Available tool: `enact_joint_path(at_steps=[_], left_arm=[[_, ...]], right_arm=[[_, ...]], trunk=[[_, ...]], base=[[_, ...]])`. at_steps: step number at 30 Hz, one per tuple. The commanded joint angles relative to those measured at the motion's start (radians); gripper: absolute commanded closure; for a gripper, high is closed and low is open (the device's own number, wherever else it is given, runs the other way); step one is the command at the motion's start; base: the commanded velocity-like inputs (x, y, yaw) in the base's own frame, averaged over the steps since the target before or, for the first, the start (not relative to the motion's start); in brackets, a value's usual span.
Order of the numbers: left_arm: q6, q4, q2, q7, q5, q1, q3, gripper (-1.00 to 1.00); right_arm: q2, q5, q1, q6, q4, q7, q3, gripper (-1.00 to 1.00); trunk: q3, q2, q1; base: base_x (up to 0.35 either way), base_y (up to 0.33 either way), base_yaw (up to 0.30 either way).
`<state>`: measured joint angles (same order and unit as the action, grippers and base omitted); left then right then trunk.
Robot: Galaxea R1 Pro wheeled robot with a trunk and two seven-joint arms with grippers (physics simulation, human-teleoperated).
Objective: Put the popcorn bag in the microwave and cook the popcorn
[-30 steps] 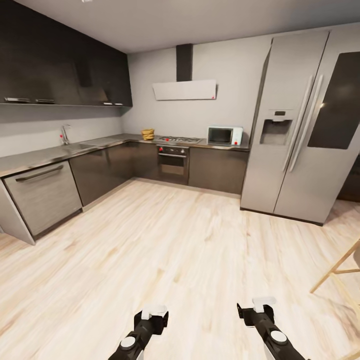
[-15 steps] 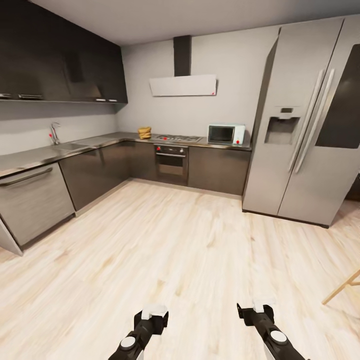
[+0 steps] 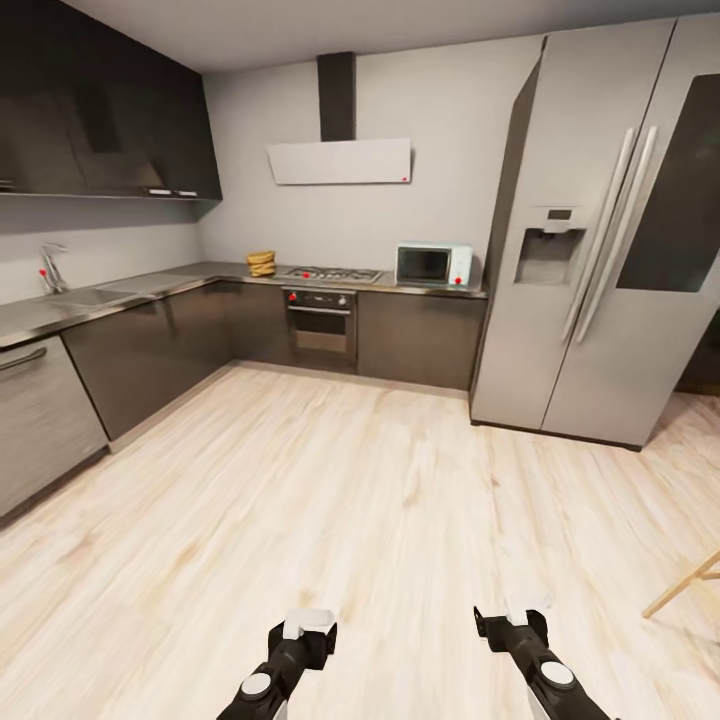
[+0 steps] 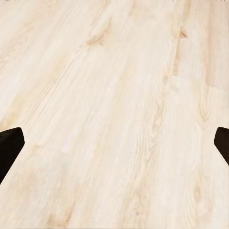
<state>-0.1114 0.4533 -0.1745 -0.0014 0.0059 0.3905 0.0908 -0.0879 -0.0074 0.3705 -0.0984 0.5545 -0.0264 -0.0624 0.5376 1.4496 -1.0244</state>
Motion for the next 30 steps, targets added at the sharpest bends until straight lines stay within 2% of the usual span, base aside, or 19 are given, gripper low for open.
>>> enact_joint_path(at_steps=[1,17,30], left_arm=[[-0.003,-0.001,0.000,0.000,0.000,0.001,0.001,-1.00],[-0.004,-0.001,0.000,0.000,0.002,0.001,0.000,-1.00],[-0.004,-0.001,0.000,0.000,0.003,0.001,-0.002,-1.00]], right_arm=[[-0.001,-0.001,0.001,-0.003,-0.001,-0.003,-0.005,-1.00],[-0.001,0.000,0.001,-0.003,-0.001,-0.003,-0.005,-1.00],[-0.001,0.000,0.001,-0.003,-0.001,-0.003,-0.005,-1.00]], trunk=[[0.001,0.000,-0.001],[0.001,0.000,-0.001],[-0.004,0.000,-0.001]], base=[[0.334,-0.152,-0.011],[0.322,-0.195,-0.001],[0.343,0.019,-0.030]])
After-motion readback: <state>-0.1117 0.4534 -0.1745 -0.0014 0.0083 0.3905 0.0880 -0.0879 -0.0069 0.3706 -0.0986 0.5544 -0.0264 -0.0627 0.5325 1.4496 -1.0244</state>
